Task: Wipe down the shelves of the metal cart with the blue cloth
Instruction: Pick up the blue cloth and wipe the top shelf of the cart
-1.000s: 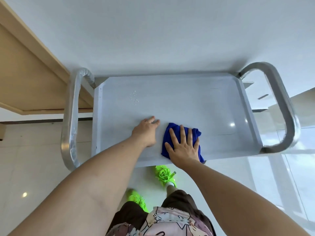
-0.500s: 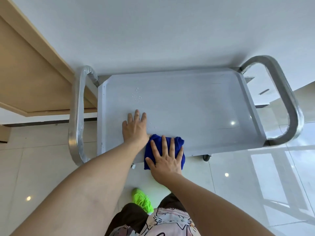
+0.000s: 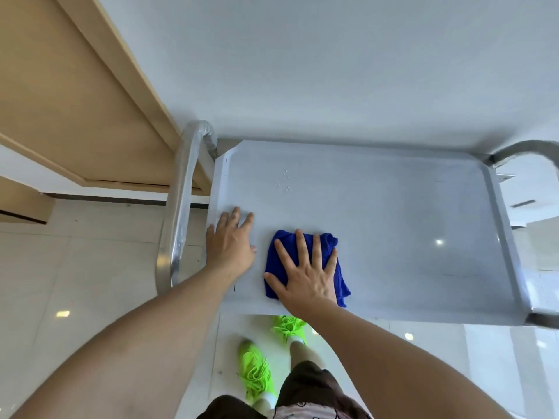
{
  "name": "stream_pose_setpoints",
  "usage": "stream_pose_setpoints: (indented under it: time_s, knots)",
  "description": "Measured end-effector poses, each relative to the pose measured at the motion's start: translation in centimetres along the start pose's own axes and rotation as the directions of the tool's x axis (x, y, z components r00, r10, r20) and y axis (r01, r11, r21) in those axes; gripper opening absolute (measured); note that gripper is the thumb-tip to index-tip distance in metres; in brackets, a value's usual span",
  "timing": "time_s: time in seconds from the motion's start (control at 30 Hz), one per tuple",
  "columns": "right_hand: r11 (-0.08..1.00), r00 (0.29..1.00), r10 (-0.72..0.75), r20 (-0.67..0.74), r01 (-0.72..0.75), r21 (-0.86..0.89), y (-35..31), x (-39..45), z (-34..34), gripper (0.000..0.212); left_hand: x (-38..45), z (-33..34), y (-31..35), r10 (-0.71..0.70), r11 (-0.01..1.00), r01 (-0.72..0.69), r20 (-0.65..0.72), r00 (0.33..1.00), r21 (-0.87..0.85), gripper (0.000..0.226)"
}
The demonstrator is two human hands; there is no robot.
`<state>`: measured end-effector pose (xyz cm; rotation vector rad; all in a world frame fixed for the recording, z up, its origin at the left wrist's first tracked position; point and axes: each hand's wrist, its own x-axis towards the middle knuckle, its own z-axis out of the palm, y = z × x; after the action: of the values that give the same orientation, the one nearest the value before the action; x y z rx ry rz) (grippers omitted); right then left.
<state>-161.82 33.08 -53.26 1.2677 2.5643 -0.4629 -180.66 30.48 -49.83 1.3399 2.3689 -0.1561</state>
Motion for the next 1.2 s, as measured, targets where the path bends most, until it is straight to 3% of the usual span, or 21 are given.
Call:
stream_pose_setpoints:
  time_s: [0.13, 0.57, 0.93, 1.1, 1.2]
  knots:
    - [1.000, 0.999, -0.016, -0.040, 0.015, -0.016, -0.3, 5.5, -1.3, 0.073, 0.6, -0.7, 0.1, -0.024, 1.000, 0.024, -0.031, 0.999, 0.016, 0.079]
    - [0.998, 0.990, -0.041, -0.131, 0.035, -0.043, -3.2, 20.0, -5.5, 0.074, -0.1, 0.3, -0.9, -0.067, 0.986, 0.050, -0.106, 0.992, -0.157, 0.075]
    - [0.973, 0.961, -0.217, -0.170, 0.200, -0.113, -8.3, 23.6, -5.9, 0.072, -0.6, 0.7, -0.6, -0.089, 0.972, 0.052, -0.155, 0.984, -0.228, 0.070]
    - [0.971, 0.969, -0.219, -0.115, 0.205, -0.126, -8.6, 22.4, -5.7, 0.074, -4.3, 1.2, 0.1, -0.203, 0.962, 0.146, -0.248, 0.947, -0.230, 0.043]
    - [0.970, 0.973, -0.221, -0.070, 0.212, -0.115, -9.1, 20.6, -5.3, 0.075, -7.9, 2.9, 0.0, -0.136, 0.972, 0.069, -0.296, 0.946, -0.226, 0.035]
